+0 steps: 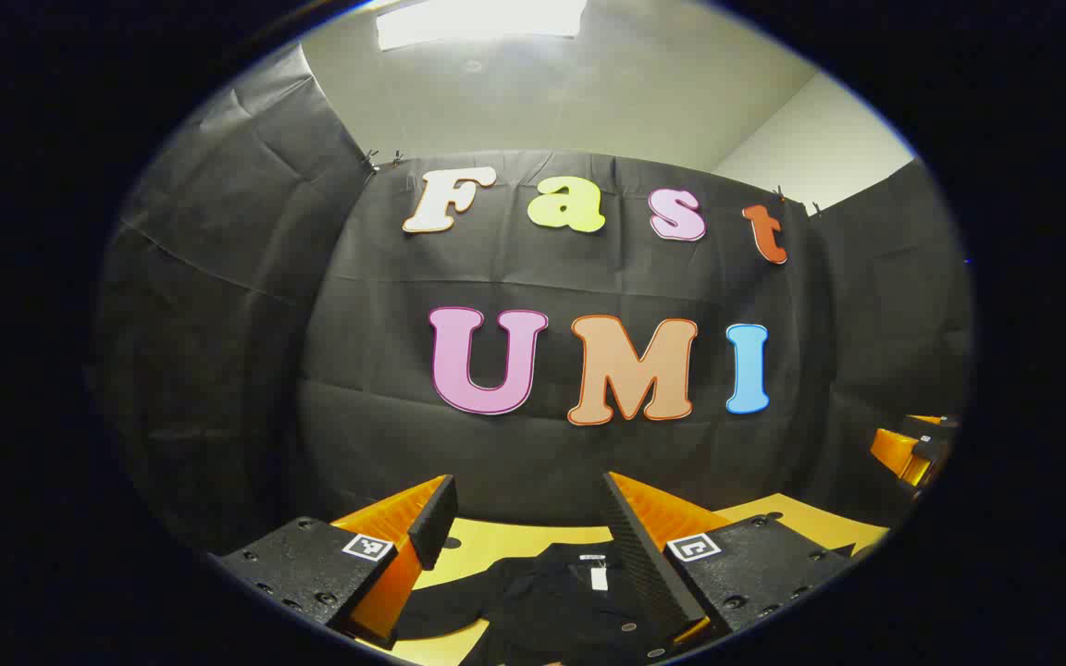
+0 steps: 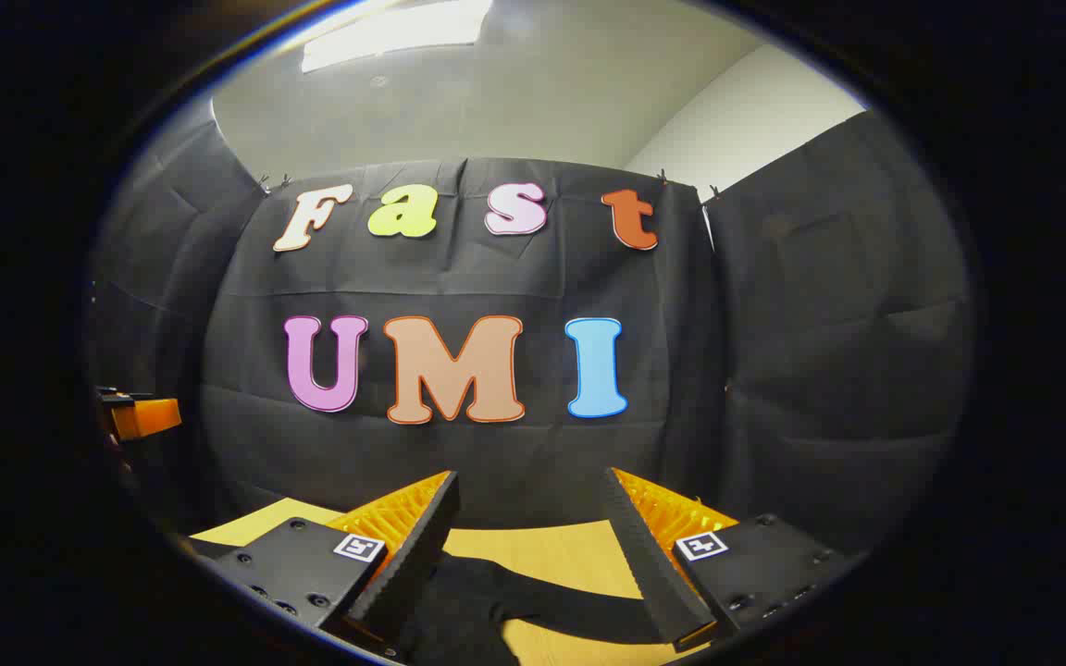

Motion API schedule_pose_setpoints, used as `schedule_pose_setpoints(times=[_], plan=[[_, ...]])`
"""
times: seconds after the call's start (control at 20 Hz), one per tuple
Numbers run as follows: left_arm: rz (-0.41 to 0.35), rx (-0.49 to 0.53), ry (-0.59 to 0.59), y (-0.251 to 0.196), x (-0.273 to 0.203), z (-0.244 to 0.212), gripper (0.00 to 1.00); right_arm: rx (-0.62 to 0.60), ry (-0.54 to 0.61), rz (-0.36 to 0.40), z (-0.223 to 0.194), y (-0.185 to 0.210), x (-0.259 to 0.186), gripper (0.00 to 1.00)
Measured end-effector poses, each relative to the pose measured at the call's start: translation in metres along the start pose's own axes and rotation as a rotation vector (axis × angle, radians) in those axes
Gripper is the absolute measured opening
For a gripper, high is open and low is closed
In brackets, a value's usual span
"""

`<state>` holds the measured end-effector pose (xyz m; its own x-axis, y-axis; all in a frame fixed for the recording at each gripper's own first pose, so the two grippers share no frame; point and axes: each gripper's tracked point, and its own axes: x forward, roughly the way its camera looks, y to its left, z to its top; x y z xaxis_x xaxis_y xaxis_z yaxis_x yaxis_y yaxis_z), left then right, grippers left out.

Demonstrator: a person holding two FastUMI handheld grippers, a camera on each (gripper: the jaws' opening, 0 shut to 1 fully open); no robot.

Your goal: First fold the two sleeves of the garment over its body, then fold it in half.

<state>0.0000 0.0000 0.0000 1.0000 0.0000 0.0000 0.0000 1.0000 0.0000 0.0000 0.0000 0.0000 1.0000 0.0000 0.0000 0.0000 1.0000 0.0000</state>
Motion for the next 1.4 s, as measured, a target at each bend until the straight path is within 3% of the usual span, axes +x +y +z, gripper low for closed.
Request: schedule_pose_setpoints(times=[0.7, 1.15, 1.3, 1.4], plan=[[0.066, 0.071, -0.046, 0.045, -0.004, 0.012, 0.89, -0.069, 0.004, 0.040, 0.003, 0.014, 0.009, 0.98], [0.140, 0.065, 0.002, 0.094, -0.001, 0.001, 0.89, -0.092, 0.024, 0.058, -0.002, 0.025, 0.025, 0.98], [0.103, 0.043, -0.017, 0.094, -0.001, 0.008, 0.89, -0.088, 0.009, 0.066, 0.003, 0.029, 0.030, 1.00], [0.135, 0.037, -0.030, 0.106, 0.000, 0.013, 0.89, -0.090, 0.006, 0.070, 0.003, 0.033, 0.034, 0.98]])
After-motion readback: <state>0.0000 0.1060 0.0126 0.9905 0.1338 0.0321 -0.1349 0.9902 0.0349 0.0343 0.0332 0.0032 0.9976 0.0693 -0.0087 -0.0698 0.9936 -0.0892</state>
